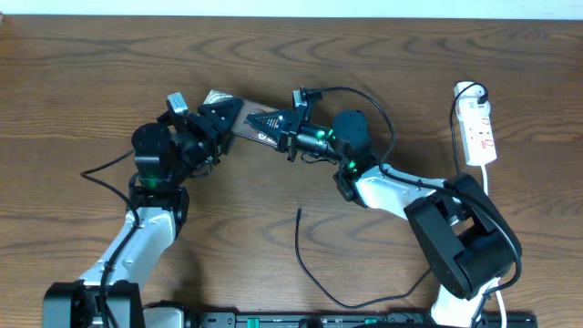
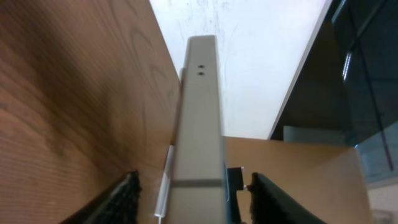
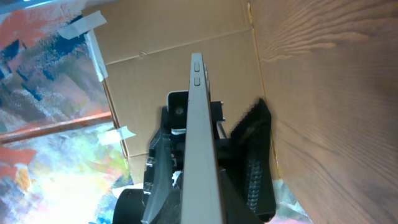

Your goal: Plug charger to phone and switch on socket

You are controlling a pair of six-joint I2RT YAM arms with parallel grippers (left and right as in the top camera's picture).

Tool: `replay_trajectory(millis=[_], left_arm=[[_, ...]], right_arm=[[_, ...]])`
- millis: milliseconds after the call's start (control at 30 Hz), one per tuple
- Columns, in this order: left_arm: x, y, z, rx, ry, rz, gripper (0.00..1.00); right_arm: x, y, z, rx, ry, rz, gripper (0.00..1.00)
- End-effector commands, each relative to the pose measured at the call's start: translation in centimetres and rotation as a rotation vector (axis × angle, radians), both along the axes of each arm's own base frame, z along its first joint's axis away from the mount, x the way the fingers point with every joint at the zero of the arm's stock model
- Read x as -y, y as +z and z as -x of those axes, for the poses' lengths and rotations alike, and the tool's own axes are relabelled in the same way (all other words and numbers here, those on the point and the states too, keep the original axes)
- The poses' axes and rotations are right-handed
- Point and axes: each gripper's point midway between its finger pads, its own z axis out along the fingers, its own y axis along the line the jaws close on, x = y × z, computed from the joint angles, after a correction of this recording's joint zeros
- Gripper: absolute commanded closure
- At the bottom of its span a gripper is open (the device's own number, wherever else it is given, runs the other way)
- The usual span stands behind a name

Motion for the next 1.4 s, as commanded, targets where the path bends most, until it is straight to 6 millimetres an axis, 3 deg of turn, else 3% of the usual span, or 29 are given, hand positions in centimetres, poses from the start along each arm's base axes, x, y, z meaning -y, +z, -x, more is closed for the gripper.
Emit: replay_trajectory(millis=[0,200,533,667,1367], left_arm=[[-0.3,0.2,-0.3,0.009,0.013,-0.007,0.63],[-0.4,0.2,-0.3,0.009,0.014,-0.007,0.76],[-1.1,0.1,-0.8,0.013,0.065,-0.018,0.81],[-1.2,0.2,-1.0,0.018,0.076,-0.020,0.93],[-1.6,0.2,-1.2,0.021,0.102,-0.025,0.92]], right_arm=[[-0.4,0.9,0.5,0.045,0.016,-0.010,0.99],[-0.5,0.9,0.5,0.045,0.017,-0.010,0.99],[-0.6,0.9,0.6,0.037,0.021,-0.012,0.99],[-1.0,0.9,0.9,0.015,0.025,-0.018,0.99],[-1.8,0.9,1.6,-0.005,0.032,-0.025,0.99]])
